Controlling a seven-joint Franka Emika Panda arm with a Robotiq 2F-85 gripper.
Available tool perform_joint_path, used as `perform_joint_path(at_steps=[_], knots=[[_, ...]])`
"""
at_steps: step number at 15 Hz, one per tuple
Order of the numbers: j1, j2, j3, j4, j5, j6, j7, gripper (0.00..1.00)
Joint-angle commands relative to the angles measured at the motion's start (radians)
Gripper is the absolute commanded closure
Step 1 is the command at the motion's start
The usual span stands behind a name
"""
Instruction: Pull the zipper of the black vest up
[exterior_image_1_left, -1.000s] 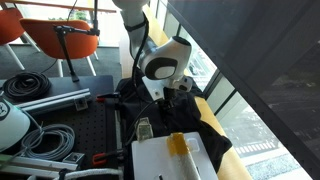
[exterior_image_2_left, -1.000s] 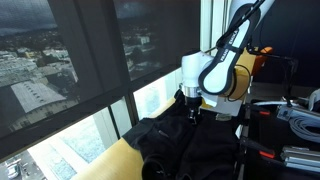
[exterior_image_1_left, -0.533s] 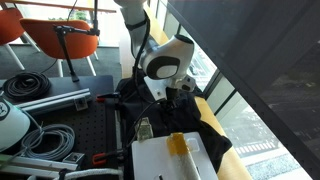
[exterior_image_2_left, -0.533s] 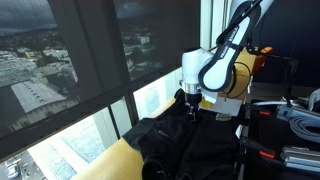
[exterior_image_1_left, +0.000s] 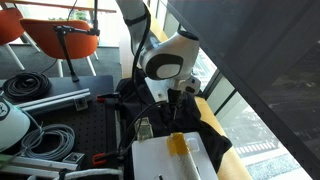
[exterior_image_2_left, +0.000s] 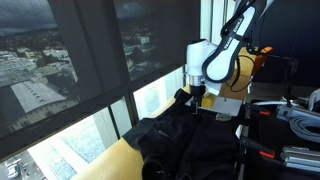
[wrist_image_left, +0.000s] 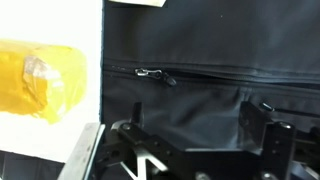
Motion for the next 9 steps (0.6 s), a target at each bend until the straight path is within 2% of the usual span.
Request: perform_joint_path(at_steps=[1,9], knots=[[-0.02,-0.022,-0.005,-0.032,-0.028,-0.015,0.011,0.0],[-0.06,0.024,0.002,-0.013,-0.016,-0.006,0.003,0.02]])
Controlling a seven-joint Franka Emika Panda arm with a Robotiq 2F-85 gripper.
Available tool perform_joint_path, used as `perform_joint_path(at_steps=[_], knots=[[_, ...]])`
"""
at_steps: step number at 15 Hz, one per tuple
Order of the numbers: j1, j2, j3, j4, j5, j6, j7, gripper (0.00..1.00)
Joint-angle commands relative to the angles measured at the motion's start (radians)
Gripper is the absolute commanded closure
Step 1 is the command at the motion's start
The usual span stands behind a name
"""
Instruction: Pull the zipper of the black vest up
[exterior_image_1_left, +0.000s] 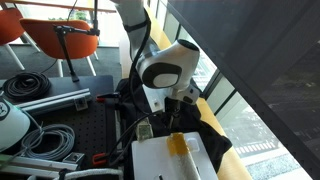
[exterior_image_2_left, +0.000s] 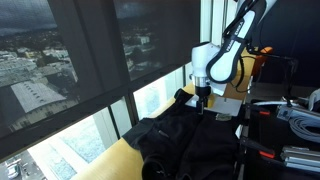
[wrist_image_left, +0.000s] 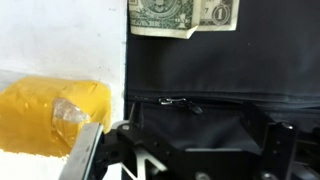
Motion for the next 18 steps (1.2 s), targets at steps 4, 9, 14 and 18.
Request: perform_joint_path(at_steps=[4,9,14,18], knots=[[-0.015,0.047,0.005,0.033,-0.015,-0.002,0.005,0.02],[-0.013,0.089,0.001,0.075,-0.017,-0.006,0.004,0.03],[-0.013,0.119,0.001,0.113,-0.016,-0.008,0.002,0.42],[-0.01,0.12,0.004,0.121,-0.015,-0.009,0.004,0.71]])
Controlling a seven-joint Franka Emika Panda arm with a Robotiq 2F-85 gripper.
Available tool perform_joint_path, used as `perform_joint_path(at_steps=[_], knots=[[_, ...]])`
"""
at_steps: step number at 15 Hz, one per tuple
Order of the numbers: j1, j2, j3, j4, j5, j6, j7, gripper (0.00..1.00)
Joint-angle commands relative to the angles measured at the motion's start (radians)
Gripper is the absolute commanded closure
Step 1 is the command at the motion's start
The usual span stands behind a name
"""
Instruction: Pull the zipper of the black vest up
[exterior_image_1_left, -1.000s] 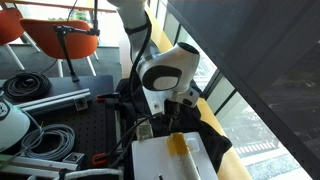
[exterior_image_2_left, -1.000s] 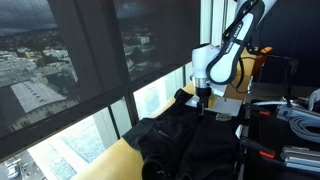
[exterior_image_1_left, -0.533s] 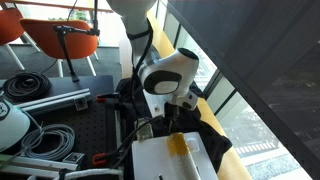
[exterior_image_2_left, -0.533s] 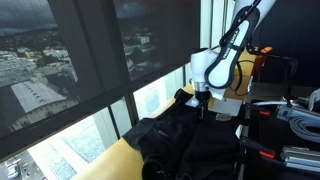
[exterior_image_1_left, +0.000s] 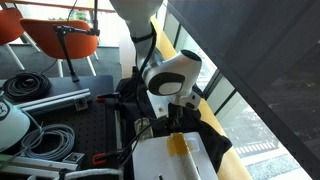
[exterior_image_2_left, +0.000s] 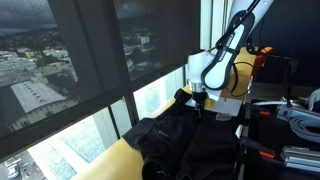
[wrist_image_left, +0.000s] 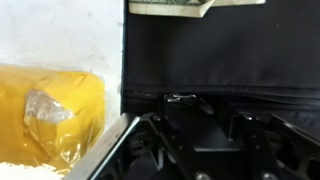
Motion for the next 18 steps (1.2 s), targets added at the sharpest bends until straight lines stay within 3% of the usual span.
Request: perform_joint_path(at_steps=[1,4,18], knots=[[-0.003,0.011,0.003,0.023,-0.015,-0.01,0.004,0.79],[0.001,0.007,0.005,0.024,-0.015,-0.011,0.006,0.99],[0.054,-0.022,0.012,0.013,-0.027,-0.009,0.017,0.98]])
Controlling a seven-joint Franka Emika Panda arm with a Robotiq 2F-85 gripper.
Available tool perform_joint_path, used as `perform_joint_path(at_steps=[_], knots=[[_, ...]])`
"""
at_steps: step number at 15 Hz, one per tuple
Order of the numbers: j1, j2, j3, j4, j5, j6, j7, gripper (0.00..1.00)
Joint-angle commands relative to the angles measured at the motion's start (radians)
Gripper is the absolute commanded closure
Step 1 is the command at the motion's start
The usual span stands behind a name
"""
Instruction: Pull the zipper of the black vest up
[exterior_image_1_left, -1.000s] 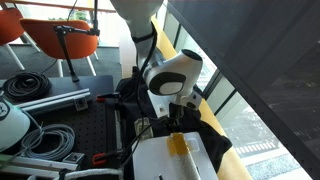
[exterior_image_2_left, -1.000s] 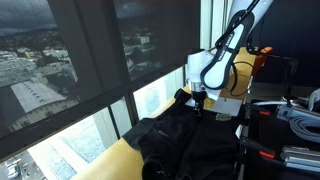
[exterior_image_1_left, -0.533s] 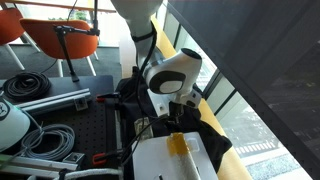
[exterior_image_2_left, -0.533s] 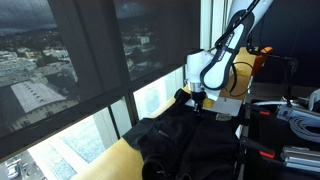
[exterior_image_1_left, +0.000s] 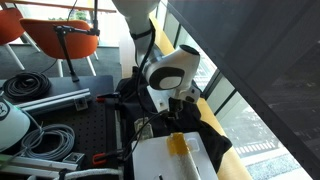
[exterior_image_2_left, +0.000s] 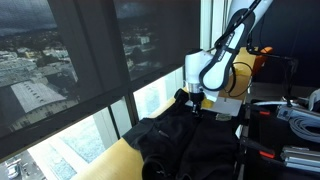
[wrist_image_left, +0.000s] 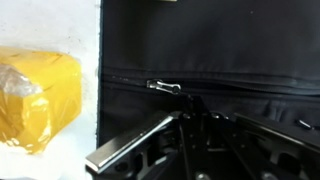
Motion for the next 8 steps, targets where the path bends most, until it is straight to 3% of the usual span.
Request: perform_joint_path(at_steps=[1,8], knots=[[0.029,-0.02,0.008,0.001,-0.028,-0.009,0.019,0.98],[0.078,-0.024,0.02,0.002,-0.039,-0.01,0.026,0.98]])
